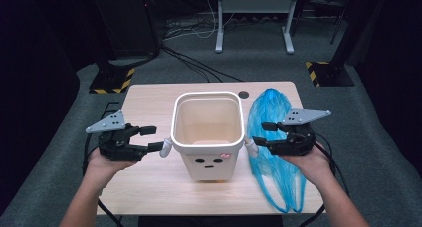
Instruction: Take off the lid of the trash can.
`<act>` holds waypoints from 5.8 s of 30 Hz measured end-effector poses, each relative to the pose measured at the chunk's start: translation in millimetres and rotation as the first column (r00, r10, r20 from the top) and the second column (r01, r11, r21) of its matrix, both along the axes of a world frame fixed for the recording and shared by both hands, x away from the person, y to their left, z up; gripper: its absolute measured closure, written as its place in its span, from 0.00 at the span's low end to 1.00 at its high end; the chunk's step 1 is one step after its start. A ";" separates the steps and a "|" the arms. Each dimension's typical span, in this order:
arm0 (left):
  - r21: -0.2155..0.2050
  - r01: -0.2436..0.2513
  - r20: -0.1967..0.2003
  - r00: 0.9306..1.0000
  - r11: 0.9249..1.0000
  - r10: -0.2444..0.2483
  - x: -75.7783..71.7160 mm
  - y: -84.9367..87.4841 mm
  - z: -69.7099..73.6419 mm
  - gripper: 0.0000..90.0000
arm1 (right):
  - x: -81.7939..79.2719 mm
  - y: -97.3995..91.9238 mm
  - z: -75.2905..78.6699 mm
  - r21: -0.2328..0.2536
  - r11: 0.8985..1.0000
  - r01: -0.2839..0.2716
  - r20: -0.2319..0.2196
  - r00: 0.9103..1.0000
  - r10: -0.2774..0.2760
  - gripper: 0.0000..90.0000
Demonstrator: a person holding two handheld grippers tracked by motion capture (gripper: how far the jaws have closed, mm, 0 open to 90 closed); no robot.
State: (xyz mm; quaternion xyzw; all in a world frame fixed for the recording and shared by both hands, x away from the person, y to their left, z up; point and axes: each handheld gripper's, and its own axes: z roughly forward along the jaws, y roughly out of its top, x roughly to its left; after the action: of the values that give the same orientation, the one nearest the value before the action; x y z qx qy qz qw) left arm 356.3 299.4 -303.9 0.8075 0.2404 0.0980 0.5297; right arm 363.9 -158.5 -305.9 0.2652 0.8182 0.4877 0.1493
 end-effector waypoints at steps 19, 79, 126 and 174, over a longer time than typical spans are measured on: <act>0.064 0.175 0.029 0.984 0.982 -0.177 -6.8 -22.2 54.9 0.53 | 14.2 4.5 48.1 -0.071 0.995 -0.064 0.056 0.996 0.068 0.55; 0.260 0.420 -0.042 0.904 0.869 -0.425 3.9 -109.6 51.4 0.82 | 114.4 81.7 59.2 -0.159 0.974 -0.159 -0.066 0.986 0.150 0.72; 0.308 0.487 -0.041 0.865 0.817 -0.500 7.3 -107.4 64.1 0.92 | 116.1 85.0 70.2 -0.188 0.971 -0.150 -0.046 0.989 0.144 0.86; 0.325 0.340 0.078 0.920 0.883 -0.383 -4.0 -63.0 90.7 0.93 | 25.5 46.1 102.1 -0.055 0.985 -0.165 0.125 0.977 0.171 0.62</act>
State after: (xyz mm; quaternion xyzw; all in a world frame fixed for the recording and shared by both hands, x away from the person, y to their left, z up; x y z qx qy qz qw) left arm 352.3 236.4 -213.2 0.9012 0.0294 0.0898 0.4230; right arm 389.4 -112.4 -203.8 0.1595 0.8369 0.4965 0.1660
